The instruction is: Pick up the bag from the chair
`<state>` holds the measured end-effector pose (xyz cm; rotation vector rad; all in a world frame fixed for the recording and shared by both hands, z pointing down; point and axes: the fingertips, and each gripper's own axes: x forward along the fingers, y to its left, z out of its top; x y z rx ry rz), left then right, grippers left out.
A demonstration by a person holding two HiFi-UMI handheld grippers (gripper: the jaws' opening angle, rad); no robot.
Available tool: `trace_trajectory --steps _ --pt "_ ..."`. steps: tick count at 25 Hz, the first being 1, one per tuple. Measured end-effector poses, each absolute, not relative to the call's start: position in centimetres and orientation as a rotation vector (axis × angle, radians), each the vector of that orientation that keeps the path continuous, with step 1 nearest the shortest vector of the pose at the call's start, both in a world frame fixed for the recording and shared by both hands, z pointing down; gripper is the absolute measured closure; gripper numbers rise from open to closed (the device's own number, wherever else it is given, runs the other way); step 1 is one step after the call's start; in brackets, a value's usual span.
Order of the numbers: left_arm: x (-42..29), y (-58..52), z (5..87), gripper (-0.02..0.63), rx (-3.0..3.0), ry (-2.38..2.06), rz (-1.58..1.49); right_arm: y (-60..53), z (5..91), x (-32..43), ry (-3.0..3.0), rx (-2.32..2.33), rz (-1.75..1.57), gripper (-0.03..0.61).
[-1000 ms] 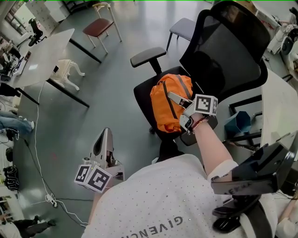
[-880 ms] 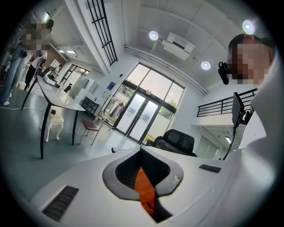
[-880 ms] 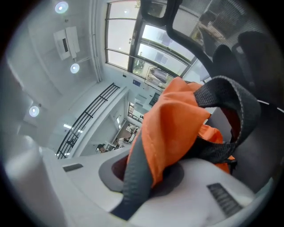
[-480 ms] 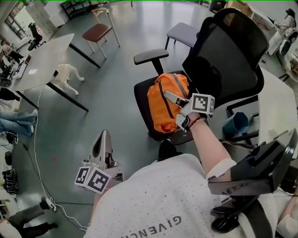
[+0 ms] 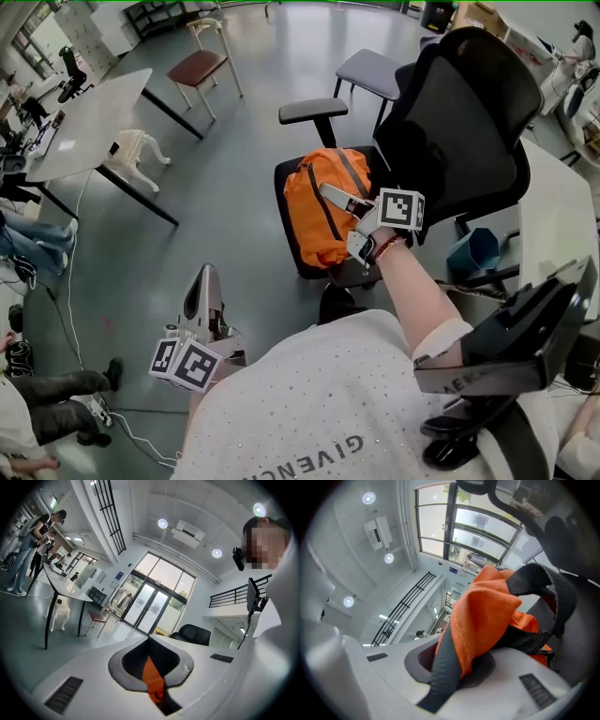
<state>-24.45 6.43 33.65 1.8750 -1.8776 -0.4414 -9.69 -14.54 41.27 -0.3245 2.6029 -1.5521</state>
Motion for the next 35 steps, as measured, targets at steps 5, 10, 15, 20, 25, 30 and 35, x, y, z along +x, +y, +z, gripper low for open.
trace_trajectory --steps 5,10,15,20,25,30,35 --pt "-24.7 6.9 33.4 0.615 1.878 -1.882 -0.450 -13.6 40.1 -10.4 2.556 -0.253 -1.550 0.543" --pt "-24.8 7.1 33.2 0.614 1.887 -1.875 -0.449 -12.7 39.5 -10.9 2.553 -0.206 -1.554 0.542" --pt "-24.6 7.1 33.3 0.615 1.892 -1.875 -0.447 -12.5 39.6 -10.8 2.560 -0.193 -1.553 0.541" --pt "-24.9 7.0 33.1 0.615 1.899 -1.870 -0.448 -12.6 39.7 -10.8 2.558 -0.230 -1.551 0.543" --pt "-24.9 6.7 33.3 0.615 1.903 -1.856 -0.444 -12.8 39.9 -10.7 2.568 -0.242 -1.543 0.543" --pt "-24.9 6.4 33.2 0.615 1.904 -1.854 -0.445 -12.6 39.9 -10.9 2.594 -0.231 -1.537 0.543" --pt "-25.0 6.3 33.3 0.614 1.900 -1.853 -0.447 -12.7 40.3 -10.9 2.622 -0.244 -1.535 0.543"
